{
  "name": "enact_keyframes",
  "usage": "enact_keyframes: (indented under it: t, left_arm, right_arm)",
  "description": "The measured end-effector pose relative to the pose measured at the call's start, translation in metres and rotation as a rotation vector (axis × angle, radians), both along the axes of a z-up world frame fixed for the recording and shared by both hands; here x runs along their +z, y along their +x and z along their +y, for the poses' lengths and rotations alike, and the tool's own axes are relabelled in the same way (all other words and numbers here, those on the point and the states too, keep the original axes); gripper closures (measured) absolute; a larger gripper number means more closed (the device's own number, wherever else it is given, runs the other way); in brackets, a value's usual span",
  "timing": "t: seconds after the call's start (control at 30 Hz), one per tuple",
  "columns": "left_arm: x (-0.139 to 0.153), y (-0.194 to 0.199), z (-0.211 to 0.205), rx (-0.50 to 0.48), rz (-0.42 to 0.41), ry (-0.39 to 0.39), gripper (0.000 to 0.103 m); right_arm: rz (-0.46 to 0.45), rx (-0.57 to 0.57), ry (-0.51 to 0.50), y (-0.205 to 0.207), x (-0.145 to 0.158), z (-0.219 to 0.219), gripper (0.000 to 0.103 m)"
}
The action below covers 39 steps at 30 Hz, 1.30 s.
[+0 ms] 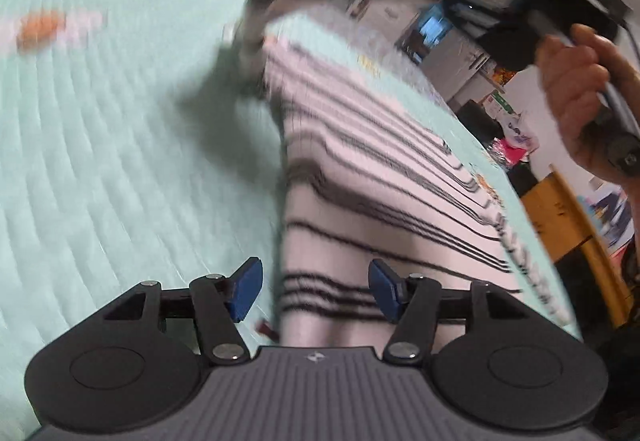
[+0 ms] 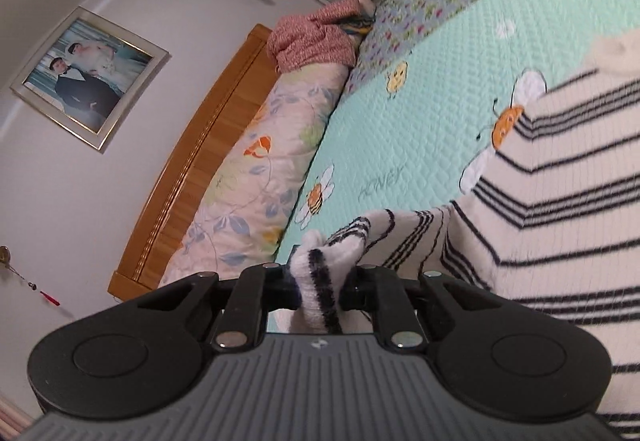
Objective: Fold clothes
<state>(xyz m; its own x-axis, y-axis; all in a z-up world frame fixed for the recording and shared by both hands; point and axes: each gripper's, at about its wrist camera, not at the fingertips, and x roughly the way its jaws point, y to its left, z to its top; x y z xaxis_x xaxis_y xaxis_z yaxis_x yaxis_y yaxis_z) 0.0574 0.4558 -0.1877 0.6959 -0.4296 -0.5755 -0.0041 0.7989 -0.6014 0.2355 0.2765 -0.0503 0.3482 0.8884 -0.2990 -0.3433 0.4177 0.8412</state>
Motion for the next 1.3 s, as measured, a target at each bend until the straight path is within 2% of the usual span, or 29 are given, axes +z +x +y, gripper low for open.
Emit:
enact_keyframes:
  t: [0.27, 0.3, 0.37, 0.4, 0.5, 0.7, 0.87, 1.0, 1.13, 1.3]
  left_arm:
    - [-0.017, 0.023, 0.023, -0.008, 0.129, -0.241, 0.043]
    - [-0.019, 0.026, 0.027, -0.006, 0.139, -0.269, 0.046]
    - [-0.02, 0.029, 0.028, 0.021, 0.166, -0.264, 0.069]
    - [-0.021, 0.03, 0.029, 0.036, 0.18, -0.258, 0.096]
    - [-0.018, 0.024, 0.023, 0.059, 0.158, -0.227, 0.098]
    - [0.019, 0.013, -0.01, 0.078, 0.096, 0.02, 0.098]
    - [0.04, 0.016, -0.036, 0.07, 0.074, 0.151, 0.098]
    - [0.051, 0.013, -0.051, 0.045, 0.048, 0.269, 0.098]
    - [0.054, 0.025, -0.072, 0.001, 0.033, 0.384, 0.098]
    - [0.053, 0.03, -0.094, -0.061, 0.007, 0.537, 0.098]
  right_arm:
    - [0.008, 0.024, 0.041, -0.001, -0.001, -0.007, 0.086]
    - [0.006, 0.033, 0.038, -0.001, -0.002, -0.005, 0.086]
    - [0.001, 0.044, 0.018, -0.002, -0.005, -0.002, 0.086]
    - [-0.001, 0.046, 0.005, -0.003, -0.006, 0.0, 0.086]
    - [-0.025, 0.048, -0.035, -0.005, -0.005, 0.002, 0.086]
    - [-0.062, -0.024, -0.014, 0.008, 0.013, -0.018, 0.087]
    - [-0.128, -0.095, 0.053, 0.02, 0.048, -0.048, 0.087]
    - [-0.17, -0.163, 0.12, 0.018, 0.063, -0.091, 0.087]
    - [-0.159, -0.249, 0.144, 0.013, 0.053, -0.145, 0.087]
    - [-0.102, -0.338, 0.166, 0.002, 0.015, -0.203, 0.087]
